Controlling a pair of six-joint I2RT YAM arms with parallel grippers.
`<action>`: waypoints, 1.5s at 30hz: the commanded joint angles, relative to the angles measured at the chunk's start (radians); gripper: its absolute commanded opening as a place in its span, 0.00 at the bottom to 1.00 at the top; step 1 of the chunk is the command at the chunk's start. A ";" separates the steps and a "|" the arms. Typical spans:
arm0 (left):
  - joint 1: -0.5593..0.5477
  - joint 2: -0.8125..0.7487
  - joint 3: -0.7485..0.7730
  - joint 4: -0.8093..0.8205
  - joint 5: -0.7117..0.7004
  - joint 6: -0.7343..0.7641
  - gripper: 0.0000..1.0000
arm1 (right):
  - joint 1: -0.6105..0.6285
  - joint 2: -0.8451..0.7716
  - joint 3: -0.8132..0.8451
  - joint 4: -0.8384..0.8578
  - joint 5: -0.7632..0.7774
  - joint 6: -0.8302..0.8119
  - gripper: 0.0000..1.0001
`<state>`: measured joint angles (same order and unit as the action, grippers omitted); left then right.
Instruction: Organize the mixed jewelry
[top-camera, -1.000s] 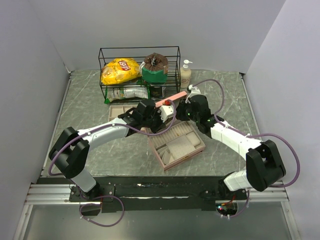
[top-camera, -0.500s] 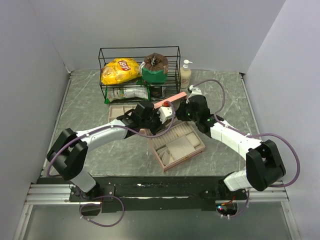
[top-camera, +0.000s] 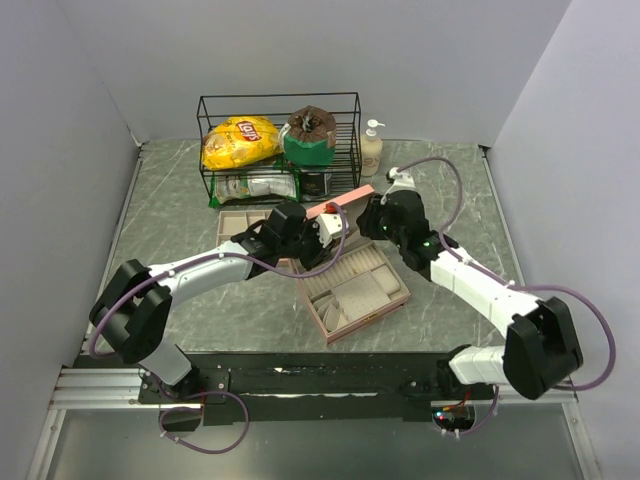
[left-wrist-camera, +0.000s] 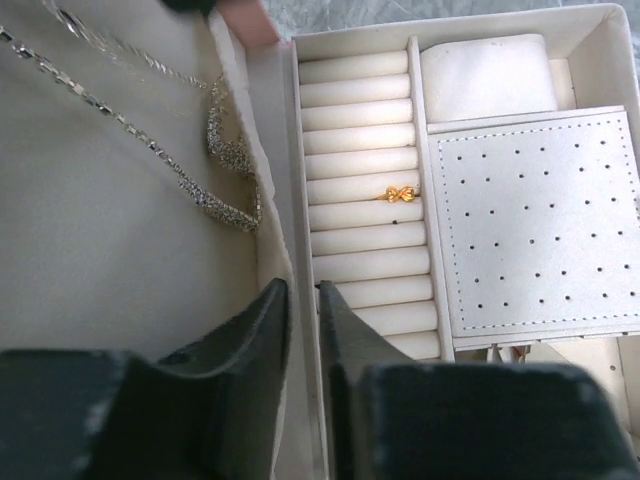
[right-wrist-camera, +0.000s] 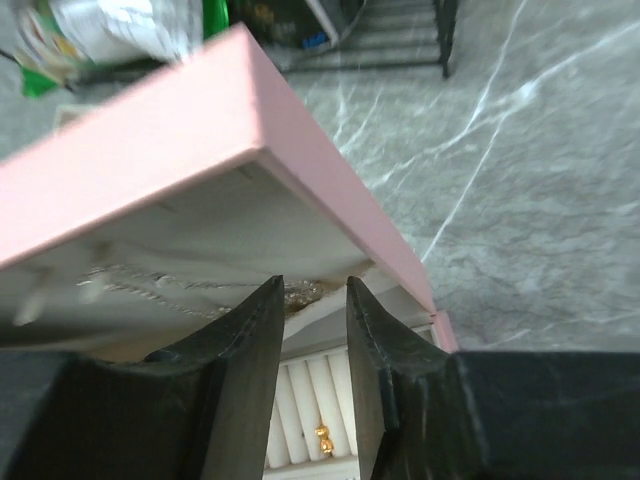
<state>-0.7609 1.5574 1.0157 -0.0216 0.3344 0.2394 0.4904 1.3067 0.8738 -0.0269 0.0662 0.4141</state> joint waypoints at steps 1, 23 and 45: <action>-0.012 -0.056 0.032 0.083 0.034 -0.020 0.28 | -0.004 -0.093 -0.016 -0.008 0.095 0.002 0.42; -0.014 -0.111 0.057 0.069 0.060 -0.051 0.50 | -0.044 0.048 0.067 -0.007 0.099 -0.037 0.52; -0.015 -0.332 0.058 -0.012 0.098 -0.133 0.53 | -0.085 0.069 0.073 -0.027 0.132 -0.043 0.08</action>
<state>-0.7719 1.3315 1.0477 -0.0273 0.4217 0.1539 0.4267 1.3918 0.9157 -0.0566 0.1535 0.3416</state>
